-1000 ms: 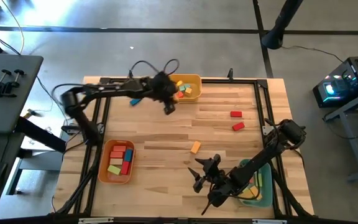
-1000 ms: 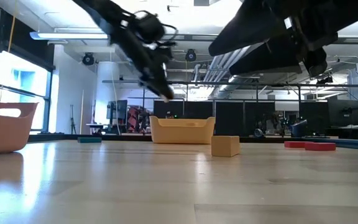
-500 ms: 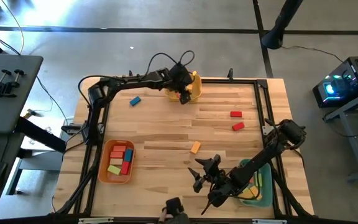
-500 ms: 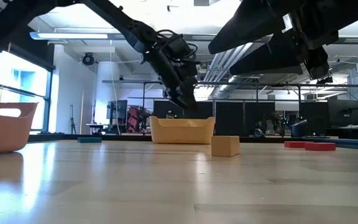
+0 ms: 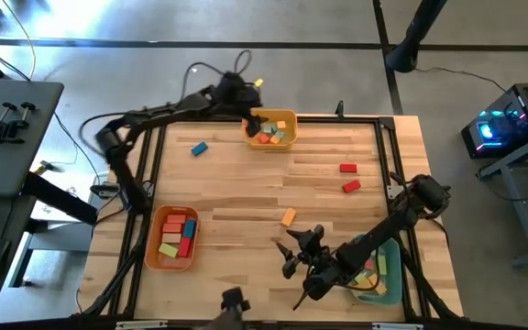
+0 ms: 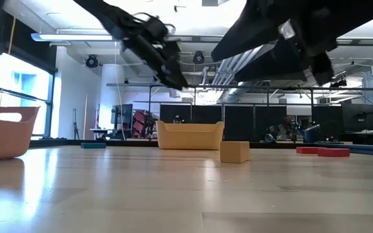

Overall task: Sort blocks by size
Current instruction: Put the thin red block into the green bin

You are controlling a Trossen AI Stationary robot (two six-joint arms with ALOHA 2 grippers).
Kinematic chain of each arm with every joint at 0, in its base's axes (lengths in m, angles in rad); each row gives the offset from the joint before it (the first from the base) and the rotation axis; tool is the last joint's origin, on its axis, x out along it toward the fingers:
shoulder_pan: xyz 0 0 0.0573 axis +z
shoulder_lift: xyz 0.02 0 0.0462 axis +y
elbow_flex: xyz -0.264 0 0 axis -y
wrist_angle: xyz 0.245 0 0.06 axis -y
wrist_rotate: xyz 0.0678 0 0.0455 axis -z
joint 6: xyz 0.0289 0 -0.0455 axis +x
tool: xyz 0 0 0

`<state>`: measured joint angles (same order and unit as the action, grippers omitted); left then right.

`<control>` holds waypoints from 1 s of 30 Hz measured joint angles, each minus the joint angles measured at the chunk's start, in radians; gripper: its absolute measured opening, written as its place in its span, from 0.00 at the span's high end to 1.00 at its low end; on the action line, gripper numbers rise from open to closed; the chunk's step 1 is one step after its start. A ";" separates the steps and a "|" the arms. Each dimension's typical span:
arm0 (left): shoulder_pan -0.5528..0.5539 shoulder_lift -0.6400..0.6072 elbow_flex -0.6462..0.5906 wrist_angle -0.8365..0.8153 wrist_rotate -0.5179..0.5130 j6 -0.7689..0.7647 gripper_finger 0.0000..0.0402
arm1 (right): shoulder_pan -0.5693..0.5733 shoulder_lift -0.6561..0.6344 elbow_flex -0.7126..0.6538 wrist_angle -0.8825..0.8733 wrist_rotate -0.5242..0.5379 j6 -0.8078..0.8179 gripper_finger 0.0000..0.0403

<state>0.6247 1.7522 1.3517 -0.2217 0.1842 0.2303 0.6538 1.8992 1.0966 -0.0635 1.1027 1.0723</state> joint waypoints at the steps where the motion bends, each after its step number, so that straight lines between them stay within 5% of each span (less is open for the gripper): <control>1: -0.002 -0.041 -0.053 0.041 0.035 -0.006 0.34 | -0.010 0.000 0.000 0.000 -0.002 -0.019 0.39; 11: -0.149 -0.299 -0.630 0.613 0.315 -0.099 0.34 | -0.213 0.000 0.000 -0.059 -0.328 -0.308 0.39; 14: -0.240 -0.341 -0.748 0.756 0.278 -0.113 0.34 | -0.280 0.000 0.000 -0.070 -0.422 -0.425 0.39; 19: -0.339 -0.388 -0.815 0.731 0.091 -0.106 0.34 | -0.397 0.000 0.000 -0.030 -0.564 -0.639 0.39; 24: -0.376 -0.392 -0.816 0.693 0.004 -0.157 0.34 | -0.495 -0.010 0.001 -0.015 -0.588 -0.830 0.39; 30: -0.420 -0.391 -0.816 0.690 -0.012 -0.219 0.34 | -0.619 -0.098 0.002 -0.318 -0.609 -0.813 0.39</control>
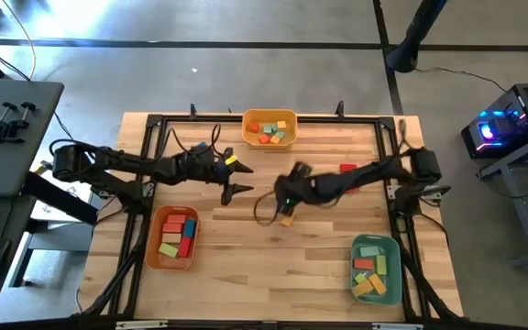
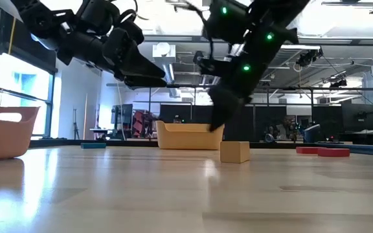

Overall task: Sort blocks by size
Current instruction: Put the thin red block into the green bin

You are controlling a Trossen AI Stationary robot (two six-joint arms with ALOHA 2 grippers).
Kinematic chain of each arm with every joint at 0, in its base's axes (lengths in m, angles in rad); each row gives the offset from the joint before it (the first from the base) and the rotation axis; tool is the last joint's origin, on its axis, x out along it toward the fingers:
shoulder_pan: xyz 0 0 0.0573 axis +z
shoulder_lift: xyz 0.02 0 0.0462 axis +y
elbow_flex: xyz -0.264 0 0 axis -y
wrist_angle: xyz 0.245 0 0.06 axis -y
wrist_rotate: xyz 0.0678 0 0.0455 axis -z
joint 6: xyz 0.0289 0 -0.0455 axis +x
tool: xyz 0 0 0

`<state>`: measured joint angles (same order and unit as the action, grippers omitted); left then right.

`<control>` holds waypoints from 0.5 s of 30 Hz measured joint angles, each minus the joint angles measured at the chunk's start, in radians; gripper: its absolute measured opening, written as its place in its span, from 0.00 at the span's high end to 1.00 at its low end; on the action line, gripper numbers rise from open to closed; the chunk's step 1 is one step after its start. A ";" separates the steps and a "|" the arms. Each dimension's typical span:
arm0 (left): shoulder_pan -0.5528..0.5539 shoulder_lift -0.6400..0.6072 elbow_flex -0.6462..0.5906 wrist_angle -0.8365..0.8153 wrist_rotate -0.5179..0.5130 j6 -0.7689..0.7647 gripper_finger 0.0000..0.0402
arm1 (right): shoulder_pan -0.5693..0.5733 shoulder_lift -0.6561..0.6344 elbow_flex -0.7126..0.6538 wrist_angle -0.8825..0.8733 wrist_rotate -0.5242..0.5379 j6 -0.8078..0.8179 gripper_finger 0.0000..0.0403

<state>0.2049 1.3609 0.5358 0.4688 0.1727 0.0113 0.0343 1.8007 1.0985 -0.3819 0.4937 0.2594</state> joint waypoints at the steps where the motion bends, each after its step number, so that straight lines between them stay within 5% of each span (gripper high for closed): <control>1: -0.009 0.000 0.000 0.001 -0.018 0.000 0.34 | -0.022 -0.026 0.000 -0.076 -0.005 0.024 0.39; 9: -0.041 0.000 0.000 0.001 -0.135 0.031 0.34 | -0.226 -0.162 0.000 -0.666 -0.273 0.382 0.39; 15: -0.034 0.000 0.000 -0.023 -0.137 0.030 0.34 | -0.307 -0.162 0.000 -0.903 -0.319 0.500 0.39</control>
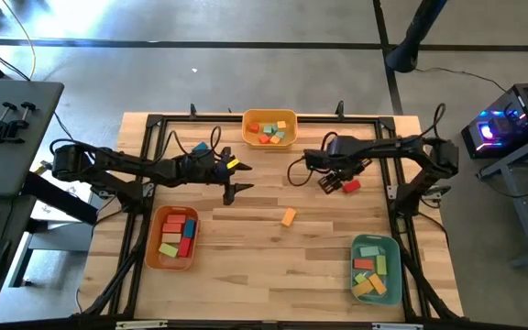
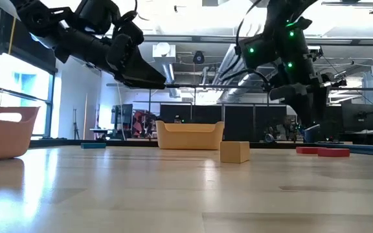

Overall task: Sort blocks by size
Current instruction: Put the thin red block into the green bin

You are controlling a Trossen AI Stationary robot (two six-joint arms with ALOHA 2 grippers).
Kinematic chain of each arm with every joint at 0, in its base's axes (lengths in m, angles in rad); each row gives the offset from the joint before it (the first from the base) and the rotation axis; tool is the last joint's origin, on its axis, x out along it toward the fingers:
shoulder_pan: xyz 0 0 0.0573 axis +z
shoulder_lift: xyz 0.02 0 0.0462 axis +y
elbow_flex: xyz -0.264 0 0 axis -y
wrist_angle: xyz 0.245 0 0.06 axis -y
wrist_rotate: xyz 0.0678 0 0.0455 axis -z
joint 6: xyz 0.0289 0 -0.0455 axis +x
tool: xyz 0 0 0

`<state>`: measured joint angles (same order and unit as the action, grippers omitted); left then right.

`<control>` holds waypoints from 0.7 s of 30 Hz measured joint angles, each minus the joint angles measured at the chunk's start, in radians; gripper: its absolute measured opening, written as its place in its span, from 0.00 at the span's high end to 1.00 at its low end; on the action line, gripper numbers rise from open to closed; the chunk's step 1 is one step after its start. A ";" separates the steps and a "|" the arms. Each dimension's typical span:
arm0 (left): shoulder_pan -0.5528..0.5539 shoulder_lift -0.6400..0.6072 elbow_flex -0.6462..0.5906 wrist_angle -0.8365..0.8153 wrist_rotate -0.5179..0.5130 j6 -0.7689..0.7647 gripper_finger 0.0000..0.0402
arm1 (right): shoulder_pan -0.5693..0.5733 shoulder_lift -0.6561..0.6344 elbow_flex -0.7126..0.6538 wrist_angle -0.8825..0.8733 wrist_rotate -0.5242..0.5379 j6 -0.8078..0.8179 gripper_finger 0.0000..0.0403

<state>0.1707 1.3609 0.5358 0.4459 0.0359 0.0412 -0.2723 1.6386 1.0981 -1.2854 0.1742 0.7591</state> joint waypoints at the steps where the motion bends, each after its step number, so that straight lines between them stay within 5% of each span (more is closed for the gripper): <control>1: 0.000 0.000 0.000 -0.008 0.000 -0.001 0.34 | -0.007 0.000 0.000 -0.006 -0.010 -0.001 0.39; 12: -0.006 0.000 0.000 -0.033 0.001 0.004 0.34 | -0.008 0.002 -0.174 0.139 -0.133 -0.062 0.41; 21: -0.007 0.000 0.000 -0.015 0.001 0.005 0.34 | 0.003 -0.003 -0.237 0.366 -0.225 -0.177 0.58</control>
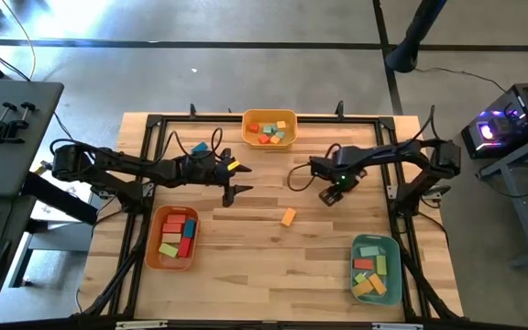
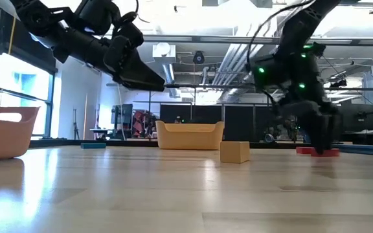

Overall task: Sort blocks by size
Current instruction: Put the thin red block into the green bin

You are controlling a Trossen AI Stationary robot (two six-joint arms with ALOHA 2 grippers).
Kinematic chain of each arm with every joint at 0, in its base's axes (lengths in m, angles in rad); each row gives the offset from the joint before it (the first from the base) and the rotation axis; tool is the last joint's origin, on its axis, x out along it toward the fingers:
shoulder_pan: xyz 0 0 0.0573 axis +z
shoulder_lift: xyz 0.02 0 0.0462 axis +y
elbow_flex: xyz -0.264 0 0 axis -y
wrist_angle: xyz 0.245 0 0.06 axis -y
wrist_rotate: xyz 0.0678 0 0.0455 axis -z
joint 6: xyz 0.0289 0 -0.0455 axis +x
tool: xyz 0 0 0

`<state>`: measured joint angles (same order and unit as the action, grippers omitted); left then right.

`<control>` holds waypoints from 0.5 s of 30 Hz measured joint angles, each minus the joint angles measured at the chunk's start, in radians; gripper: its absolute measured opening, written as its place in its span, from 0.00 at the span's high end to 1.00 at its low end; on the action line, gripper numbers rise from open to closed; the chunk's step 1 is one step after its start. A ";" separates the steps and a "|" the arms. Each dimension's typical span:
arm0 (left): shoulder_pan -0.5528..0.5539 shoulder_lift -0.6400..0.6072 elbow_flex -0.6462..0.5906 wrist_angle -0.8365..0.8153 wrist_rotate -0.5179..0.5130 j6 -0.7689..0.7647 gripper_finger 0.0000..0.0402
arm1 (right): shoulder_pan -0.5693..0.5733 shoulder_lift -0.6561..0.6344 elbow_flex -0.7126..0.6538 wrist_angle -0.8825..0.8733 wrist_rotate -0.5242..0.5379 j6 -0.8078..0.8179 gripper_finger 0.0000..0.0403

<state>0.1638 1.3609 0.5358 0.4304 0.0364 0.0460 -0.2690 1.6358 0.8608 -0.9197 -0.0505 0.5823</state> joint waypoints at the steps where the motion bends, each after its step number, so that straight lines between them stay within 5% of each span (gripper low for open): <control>1: 0.000 0.000 0.000 0.001 0.000 0.000 0.34 | 0.011 0.003 0.021 0.021 -0.006 -0.014 0.59; 15: -0.002 0.000 0.000 0.001 -0.004 -0.008 0.34 | 0.152 -0.027 0.221 0.051 -0.012 -0.359 0.61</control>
<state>0.1619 1.3613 0.5358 0.4315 0.0322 0.0380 -0.1175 1.6088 1.0821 -0.8692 -0.0625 0.2233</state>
